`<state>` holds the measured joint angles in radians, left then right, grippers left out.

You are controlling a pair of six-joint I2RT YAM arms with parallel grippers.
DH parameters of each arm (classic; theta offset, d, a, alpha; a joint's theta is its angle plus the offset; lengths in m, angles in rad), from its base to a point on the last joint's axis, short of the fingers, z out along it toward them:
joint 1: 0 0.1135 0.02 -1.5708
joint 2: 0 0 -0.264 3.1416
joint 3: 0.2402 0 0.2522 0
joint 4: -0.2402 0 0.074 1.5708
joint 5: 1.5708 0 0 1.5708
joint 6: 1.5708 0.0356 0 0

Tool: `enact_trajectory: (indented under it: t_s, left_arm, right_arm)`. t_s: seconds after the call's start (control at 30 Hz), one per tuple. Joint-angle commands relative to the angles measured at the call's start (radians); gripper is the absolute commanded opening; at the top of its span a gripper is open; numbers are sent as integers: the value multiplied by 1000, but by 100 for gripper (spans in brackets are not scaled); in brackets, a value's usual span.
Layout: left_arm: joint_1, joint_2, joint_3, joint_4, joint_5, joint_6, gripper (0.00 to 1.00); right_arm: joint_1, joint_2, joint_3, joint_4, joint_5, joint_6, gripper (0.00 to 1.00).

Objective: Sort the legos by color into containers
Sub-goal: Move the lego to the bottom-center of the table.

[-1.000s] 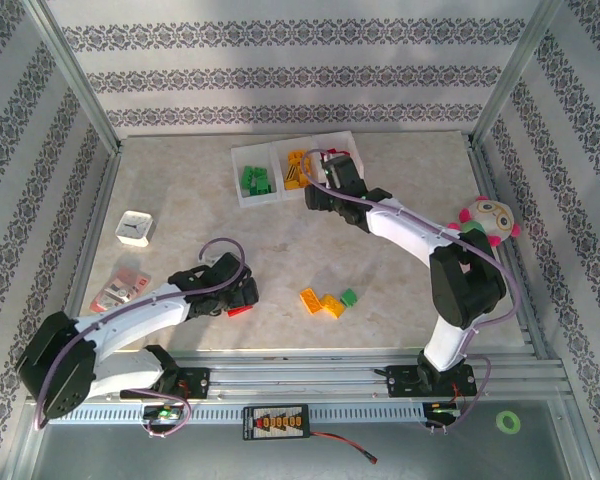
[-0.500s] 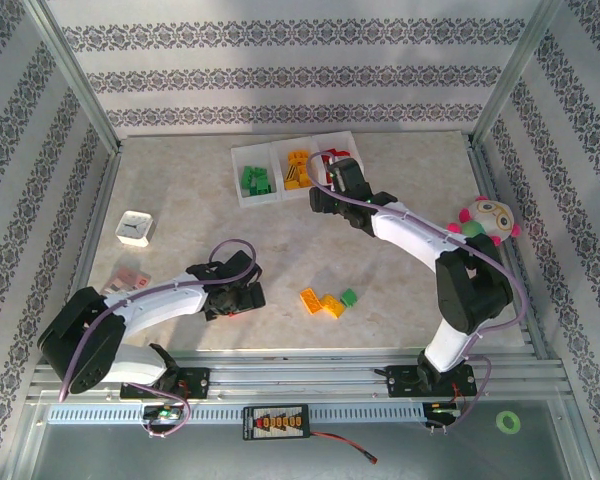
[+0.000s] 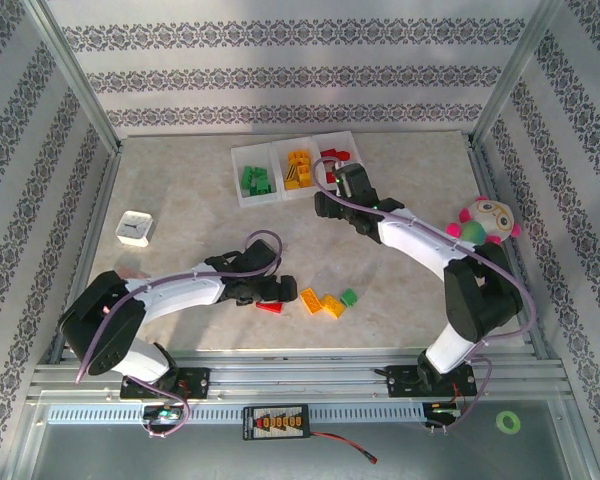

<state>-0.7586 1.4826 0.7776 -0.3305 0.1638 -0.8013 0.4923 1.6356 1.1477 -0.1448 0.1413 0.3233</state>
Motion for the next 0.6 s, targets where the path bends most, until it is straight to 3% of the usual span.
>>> enact_trajectory:
  t_s: [0.0,0.2,0.33,0.47,0.57]
  left_arm:
    - [-11,-3,47,-54,-85,173,98]
    - [-2,-50,98,-263,-277,227,99]
    - [75,-119,36,-254,-259,161,99]
    - [184,-215,-47,-196,-226,96,99]
    - [278,-277,-91,-173,-196,63,99]
  right_arm:
    - [-17,-69,-29,14,5,19,74]
    - [-13,-144,-77,-21,-127,-101,74]
    - [54,-204,-129,-63,-169,-187,75]
    - [208,-245,-194,-86,-129,-287,75]
    - [318,-242,-232,-84,-171,-302,74]
